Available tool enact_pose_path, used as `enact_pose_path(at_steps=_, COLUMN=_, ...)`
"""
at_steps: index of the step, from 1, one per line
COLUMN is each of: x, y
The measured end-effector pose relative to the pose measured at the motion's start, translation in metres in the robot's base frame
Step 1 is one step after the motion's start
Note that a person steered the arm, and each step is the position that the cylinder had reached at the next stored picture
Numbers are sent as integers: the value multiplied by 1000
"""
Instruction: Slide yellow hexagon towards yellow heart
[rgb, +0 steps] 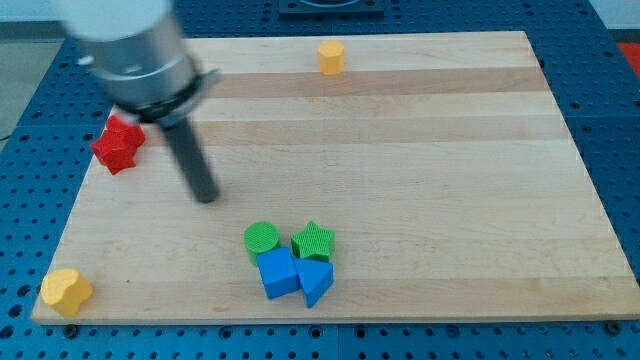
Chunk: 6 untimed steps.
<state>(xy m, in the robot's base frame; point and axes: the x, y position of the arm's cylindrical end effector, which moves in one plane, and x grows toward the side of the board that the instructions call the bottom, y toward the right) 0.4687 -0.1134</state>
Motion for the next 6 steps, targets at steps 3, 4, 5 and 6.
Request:
enact_pose_path(at_steps=3, x=-191, y=223)
enact_pose_path(at_steps=4, x=-252, y=209)
enact_pose_path(at_steps=5, x=-247, y=129)
enact_pose_path(at_steps=6, x=-200, y=63)
